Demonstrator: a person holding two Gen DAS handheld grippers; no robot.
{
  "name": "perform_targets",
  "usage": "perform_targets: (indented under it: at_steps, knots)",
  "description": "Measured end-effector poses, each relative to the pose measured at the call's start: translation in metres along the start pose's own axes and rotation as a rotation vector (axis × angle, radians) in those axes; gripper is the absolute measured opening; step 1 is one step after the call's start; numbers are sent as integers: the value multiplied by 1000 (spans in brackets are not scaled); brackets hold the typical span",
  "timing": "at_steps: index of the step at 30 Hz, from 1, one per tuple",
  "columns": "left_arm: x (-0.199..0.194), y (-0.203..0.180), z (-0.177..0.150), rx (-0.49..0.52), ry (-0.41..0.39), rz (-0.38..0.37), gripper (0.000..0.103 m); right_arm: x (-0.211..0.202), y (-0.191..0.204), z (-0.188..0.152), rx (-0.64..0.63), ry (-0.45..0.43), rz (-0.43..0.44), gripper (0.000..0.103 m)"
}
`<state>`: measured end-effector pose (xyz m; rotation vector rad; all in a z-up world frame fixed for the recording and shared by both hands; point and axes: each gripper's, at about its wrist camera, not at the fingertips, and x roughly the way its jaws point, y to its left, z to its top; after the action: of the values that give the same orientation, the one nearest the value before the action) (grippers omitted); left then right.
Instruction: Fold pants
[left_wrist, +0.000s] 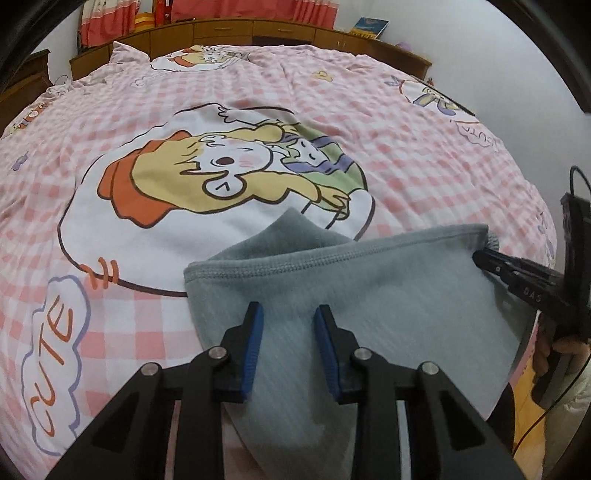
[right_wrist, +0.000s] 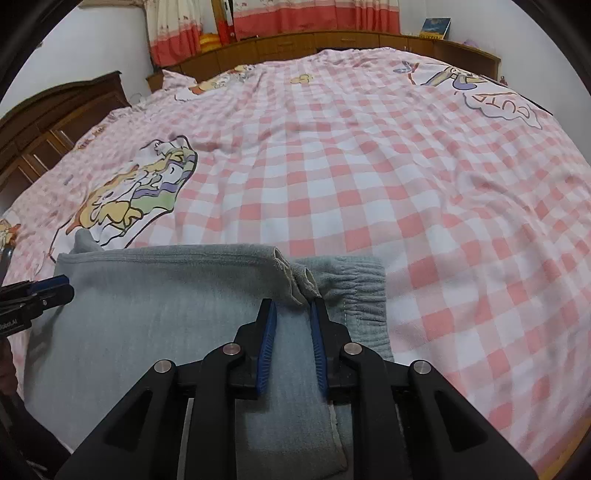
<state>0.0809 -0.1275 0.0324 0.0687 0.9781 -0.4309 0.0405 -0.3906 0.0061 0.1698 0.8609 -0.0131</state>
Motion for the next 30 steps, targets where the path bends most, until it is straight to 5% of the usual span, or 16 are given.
perform_targets:
  at_steps: [5, 8, 13, 19, 30]
  knots:
    - [-3, 2, -2, -10, -17, -23, 33, -1, 1, 3, -9, 4, -2, 19]
    - [-13, 0, 1, 5, -19, -82, 47, -12, 2, 9, -9, 22, -11, 20]
    - [-41, 4, 2, -33, -49, -111, 53, -50, 5, 8, -7, -14, -21, 31]
    - [-66, -1, -14, -10, -47, -154, 61, -78, 8, -9, 5, -3, -42, 31]
    - [-55, 0, -72, -34, 66, -98, 64, -60, 14, -58, -9, 99, -88, 31]
